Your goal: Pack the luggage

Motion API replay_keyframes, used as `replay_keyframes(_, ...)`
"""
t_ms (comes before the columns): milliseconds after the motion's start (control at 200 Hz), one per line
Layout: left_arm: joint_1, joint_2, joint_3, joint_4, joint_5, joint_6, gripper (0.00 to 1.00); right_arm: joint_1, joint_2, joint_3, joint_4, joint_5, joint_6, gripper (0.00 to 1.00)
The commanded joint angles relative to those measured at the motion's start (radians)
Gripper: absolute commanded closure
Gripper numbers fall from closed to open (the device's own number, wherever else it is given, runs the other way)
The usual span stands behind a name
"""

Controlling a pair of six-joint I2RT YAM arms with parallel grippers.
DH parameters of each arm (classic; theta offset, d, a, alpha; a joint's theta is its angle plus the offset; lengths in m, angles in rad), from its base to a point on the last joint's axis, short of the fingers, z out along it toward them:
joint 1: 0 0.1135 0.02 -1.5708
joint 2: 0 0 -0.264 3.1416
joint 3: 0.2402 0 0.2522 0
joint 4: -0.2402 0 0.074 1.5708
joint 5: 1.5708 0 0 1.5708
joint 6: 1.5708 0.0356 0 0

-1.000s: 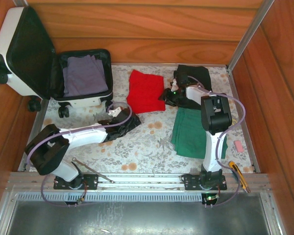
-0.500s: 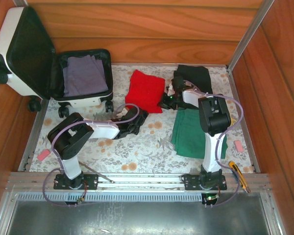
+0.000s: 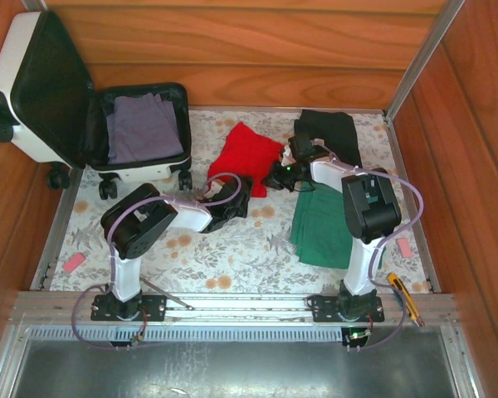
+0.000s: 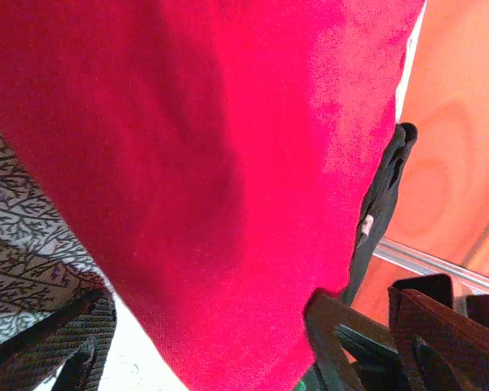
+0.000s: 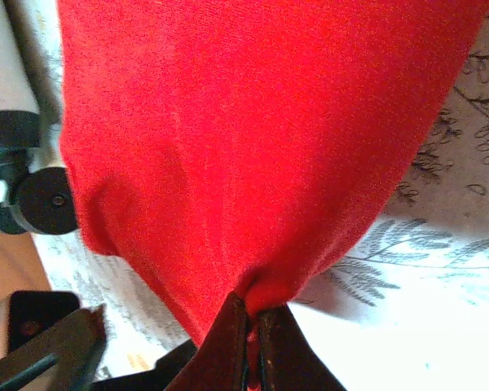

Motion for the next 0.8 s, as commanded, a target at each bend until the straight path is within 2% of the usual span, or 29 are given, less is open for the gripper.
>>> replay_keyframes(0,0.011,0.094,-0.046,-0.17,0.018,-0.056,0.1,0.002,-0.036,-0.009,0.006,-0.061,0.043,1.0)
replay_keyframes(195,0.023,0.12,-0.062,-0.164,0.021,-0.058,0.17,0.003,-0.063,-0.008,0.011,-0.079,0.061,1.0)
replay_keyframes(425,0.066,0.155,-0.053,-0.151,0.022,-0.012,0.34,0.004,-0.073,-0.023,0.013,-0.1,0.066,1.0)
replay_keyframes(670,0.103,0.171,-0.047,-0.14,0.02,0.031,0.64,0.003,-0.087,-0.031,-0.02,-0.096,0.035,1.0)
replay_keyframes(795,0.114,0.165,-0.025,-0.14,0.017,0.105,0.82,0.003,-0.096,-0.035,-0.026,-0.101,0.015,1.0)
